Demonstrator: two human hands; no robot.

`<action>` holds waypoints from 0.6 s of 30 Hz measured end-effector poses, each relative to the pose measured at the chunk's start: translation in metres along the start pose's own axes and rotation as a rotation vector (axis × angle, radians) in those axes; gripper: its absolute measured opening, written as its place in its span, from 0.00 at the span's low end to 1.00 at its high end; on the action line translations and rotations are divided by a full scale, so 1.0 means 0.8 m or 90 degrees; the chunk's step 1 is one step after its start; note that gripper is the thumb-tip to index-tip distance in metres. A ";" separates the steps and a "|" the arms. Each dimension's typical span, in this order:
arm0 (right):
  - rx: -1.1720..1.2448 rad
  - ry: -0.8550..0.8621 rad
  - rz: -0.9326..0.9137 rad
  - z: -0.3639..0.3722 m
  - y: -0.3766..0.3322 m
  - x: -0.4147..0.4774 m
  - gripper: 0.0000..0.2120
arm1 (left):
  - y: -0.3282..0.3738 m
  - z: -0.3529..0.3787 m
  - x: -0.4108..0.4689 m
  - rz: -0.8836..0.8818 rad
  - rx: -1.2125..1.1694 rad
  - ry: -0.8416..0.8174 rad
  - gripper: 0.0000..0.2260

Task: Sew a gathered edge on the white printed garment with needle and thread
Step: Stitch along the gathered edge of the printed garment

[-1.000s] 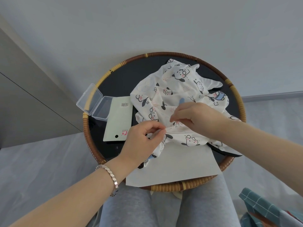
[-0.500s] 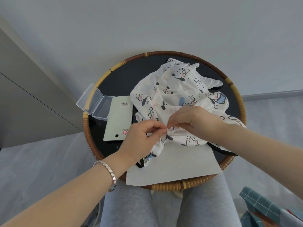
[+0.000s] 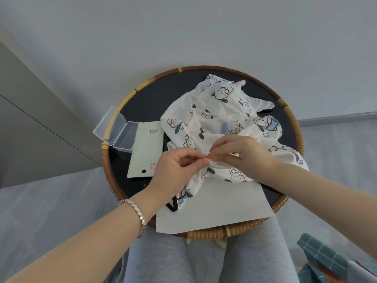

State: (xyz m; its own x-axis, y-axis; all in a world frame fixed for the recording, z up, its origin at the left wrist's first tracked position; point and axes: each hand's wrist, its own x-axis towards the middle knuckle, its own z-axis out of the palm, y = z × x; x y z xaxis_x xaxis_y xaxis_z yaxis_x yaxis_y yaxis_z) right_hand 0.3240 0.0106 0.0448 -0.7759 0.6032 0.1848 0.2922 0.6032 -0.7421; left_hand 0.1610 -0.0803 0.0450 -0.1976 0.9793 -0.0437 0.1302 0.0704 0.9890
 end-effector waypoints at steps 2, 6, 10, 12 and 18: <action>0.024 0.016 0.013 0.003 -0.003 -0.001 0.08 | 0.000 0.003 0.000 0.015 0.015 0.021 0.09; 0.060 0.014 0.122 0.007 -0.014 -0.007 0.08 | -0.001 0.008 0.000 0.024 0.013 0.048 0.09; 0.099 0.028 0.150 0.007 -0.022 -0.013 0.12 | -0.002 0.012 0.003 0.014 0.009 0.051 0.08; 0.157 0.031 0.185 0.009 -0.028 -0.015 0.14 | -0.003 0.016 0.005 0.008 0.010 0.069 0.09; 0.389 0.192 0.292 0.020 -0.031 -0.008 0.08 | 0.003 0.029 0.017 -0.063 -0.039 0.125 0.07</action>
State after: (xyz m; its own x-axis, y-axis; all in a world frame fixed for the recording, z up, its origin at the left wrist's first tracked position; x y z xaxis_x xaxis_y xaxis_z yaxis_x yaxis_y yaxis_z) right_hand 0.3130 -0.0170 0.0517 -0.4449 0.8874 -0.1212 0.1206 -0.0748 -0.9899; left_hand 0.1813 -0.0626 0.0435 -0.3933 0.9117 -0.1191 0.0425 0.1474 0.9882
